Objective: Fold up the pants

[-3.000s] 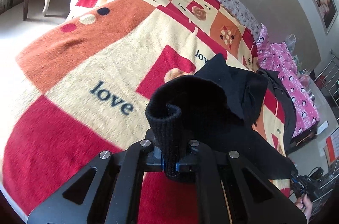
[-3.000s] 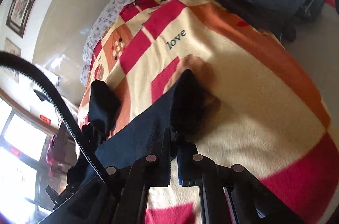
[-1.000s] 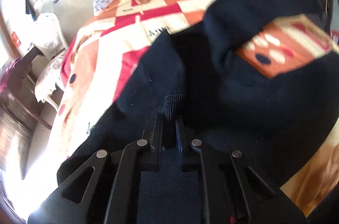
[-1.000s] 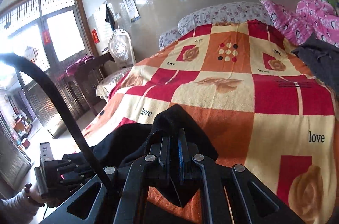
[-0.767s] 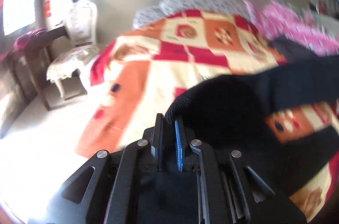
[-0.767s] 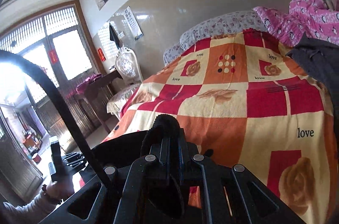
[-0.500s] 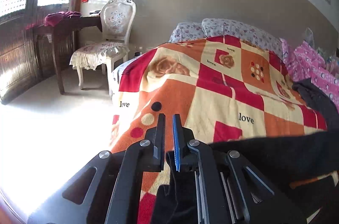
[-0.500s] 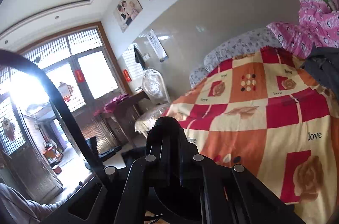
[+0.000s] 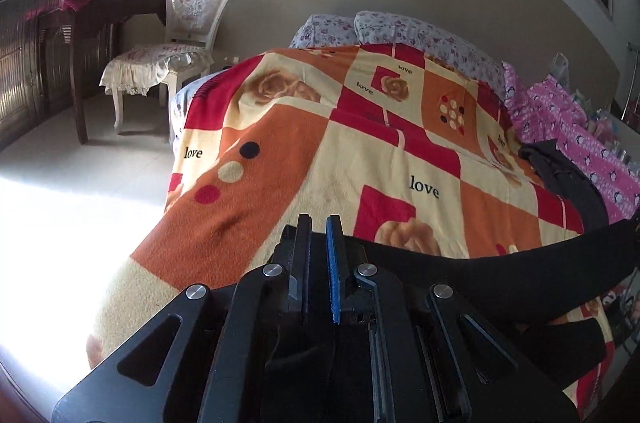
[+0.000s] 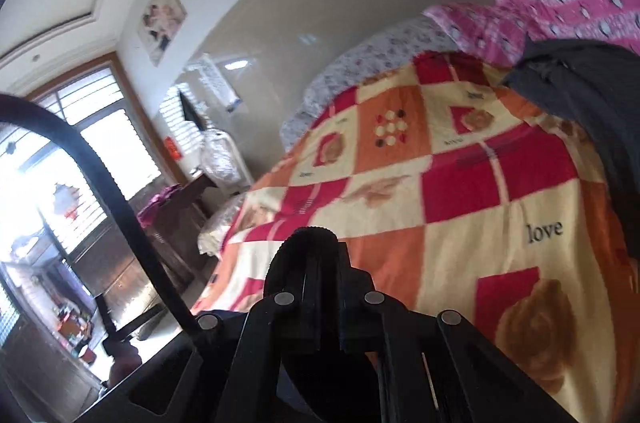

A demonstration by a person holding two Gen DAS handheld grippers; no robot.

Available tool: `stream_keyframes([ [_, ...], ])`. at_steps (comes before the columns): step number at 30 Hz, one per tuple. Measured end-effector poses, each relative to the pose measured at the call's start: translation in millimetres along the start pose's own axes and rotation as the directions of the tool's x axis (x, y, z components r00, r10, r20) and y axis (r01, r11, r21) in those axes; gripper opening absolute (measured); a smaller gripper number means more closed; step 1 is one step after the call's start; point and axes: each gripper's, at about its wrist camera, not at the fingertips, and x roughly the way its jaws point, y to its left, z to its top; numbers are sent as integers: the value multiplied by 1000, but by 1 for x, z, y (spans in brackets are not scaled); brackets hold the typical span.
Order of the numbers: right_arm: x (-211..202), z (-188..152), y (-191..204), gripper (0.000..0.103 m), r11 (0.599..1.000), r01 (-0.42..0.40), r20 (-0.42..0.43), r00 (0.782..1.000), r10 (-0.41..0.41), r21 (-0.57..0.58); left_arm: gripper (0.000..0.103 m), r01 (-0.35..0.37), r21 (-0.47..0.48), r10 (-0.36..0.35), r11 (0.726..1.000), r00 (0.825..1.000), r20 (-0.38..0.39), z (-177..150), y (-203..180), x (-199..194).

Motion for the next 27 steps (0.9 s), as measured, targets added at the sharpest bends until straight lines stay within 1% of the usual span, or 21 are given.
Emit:
stream_keyframes([
  [1,15,0,-24,5,998,52,-18,999,-51,34,6,-6,-4,6,1000,1000,-16,-3,1,3],
  [2,34,-4,-53,5,991,117,-52,992,-114,63,6,-13,-12,12,1000,999,-35,-6,4,7],
  [3,47,-9,-71,5,984,164,-84,984,-158,69,6,-19,-22,18,1000,998,-58,-8,7,10],
  [5,67,-24,-105,5,963,250,-128,963,-237,103,6,-36,-36,32,999,994,-104,-8,13,19],
  [7,75,-37,-131,5,925,351,-151,932,-330,148,6,-68,-37,62,997,986,-153,-3,20,30],
  [9,69,-47,-153,7,887,386,-180,920,-349,254,7,-88,-45,77,995,975,-207,5,28,43],
  [10,64,-51,-158,13,873,395,-191,916,-352,286,14,-98,-47,85,994,969,-233,9,31,51],
  [11,57,-54,-161,13,871,394,-188,917,-352,293,20,-108,-44,93,993,962,-258,13,33,59],
  [12,48,-55,-158,14,875,392,-176,919,-354,285,36,-119,-40,103,992,956,-275,19,34,68],
  [13,39,-55,-155,15,881,388,-161,920,-356,269,47,-116,-45,99,992,954,-283,24,37,75],
  [15,22,-57,-141,16,900,372,-134,927,-350,225,49,-98,-55,76,994,947,-313,40,41,93],
  [16,14,-59,-131,17,911,364,-121,930,-346,194,49,-84,-57,59,995,935,-350,48,43,106],
  [17,7,-63,-117,22,924,351,-103,935,-338,152,49,-52,-61,23,997,915,-402,53,44,120],
  [18,3,-65,-106,28,937,334,-87,941,-327,99,49,6,-86,-46,996,878,-477,56,46,137],
  [19,3,-68,-95,48,948,317,-76,946,-314,31,49,65,-128,-126,990,827,-548,55,47,153],
  [20,6,-72,-87,57,952,304,-65,950,-306,-40,49,107,-161,-184,981,770,-610,53,47,167],
  [21,11,-78,-83,57,955,284,-72,954,-291,-88,49,118,-160,-195,980,730,-656,49,44,177],
  [22,20,-79,-84,57,965,252,-124,958,-260,-74,49,121,-127,-175,985,717,-675,47,40,181],
  [23,25,-80,-88,57,967,249,-154,955,-255,-58,49,137,-98,-167,986,721,-672,50,35,180],
  [25,29,-83,-99,57,968,249,-182,952,-248,-14,49,175,-91,-189,980,693,-696,50,29,182],
  [27,31,-86,-105,57,968,251,-199,950,-241,26,49,190,-50,-170,981,695,-698,49,23,180],
])
